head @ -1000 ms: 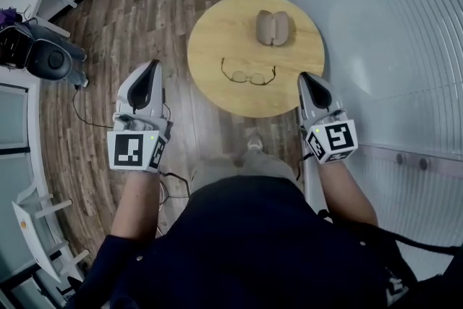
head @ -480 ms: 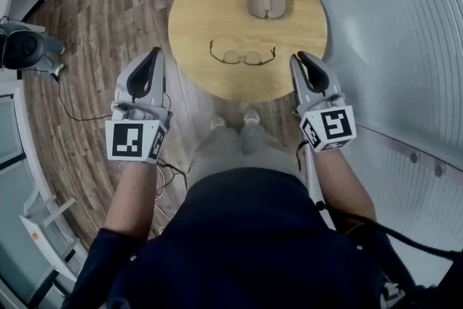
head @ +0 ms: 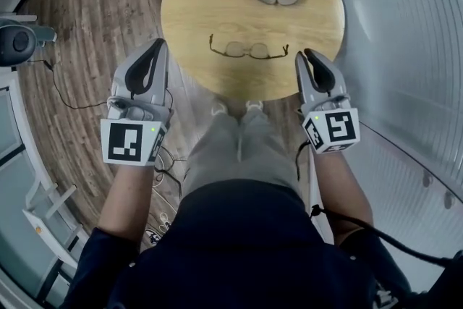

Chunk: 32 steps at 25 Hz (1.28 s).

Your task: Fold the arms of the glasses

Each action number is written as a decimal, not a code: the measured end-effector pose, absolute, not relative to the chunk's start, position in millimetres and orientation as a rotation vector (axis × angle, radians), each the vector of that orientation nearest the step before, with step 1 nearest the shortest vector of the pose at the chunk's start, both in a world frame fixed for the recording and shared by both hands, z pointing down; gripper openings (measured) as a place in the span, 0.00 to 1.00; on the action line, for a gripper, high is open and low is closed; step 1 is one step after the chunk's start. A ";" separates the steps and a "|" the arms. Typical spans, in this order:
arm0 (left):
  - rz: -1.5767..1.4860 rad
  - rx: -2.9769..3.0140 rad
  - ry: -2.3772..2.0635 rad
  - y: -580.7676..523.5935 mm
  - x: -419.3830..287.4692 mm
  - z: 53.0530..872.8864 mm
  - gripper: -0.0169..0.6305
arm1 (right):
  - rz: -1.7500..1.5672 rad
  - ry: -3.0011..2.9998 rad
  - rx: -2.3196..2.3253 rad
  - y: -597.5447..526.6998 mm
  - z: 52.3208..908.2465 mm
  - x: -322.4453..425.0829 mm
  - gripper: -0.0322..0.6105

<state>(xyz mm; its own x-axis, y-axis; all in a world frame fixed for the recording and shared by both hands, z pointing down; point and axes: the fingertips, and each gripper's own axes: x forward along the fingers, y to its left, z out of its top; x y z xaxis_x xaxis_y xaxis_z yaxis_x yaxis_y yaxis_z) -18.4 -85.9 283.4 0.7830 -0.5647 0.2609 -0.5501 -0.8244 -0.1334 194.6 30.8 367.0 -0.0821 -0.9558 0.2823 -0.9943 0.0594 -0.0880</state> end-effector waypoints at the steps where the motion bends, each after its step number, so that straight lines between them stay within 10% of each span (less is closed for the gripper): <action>1: -0.453 -2.924 0.913 -87.6 -17.8 287.2 0.03 | 0.400 -2.169 2.021 29.3 372.7 195.4 0.14; 32: -0.536 -2.982 0.934 -98.0 -30.7 333.4 0.03 | 0.514 -2.135 1.965 0.7 442.6 185.2 0.09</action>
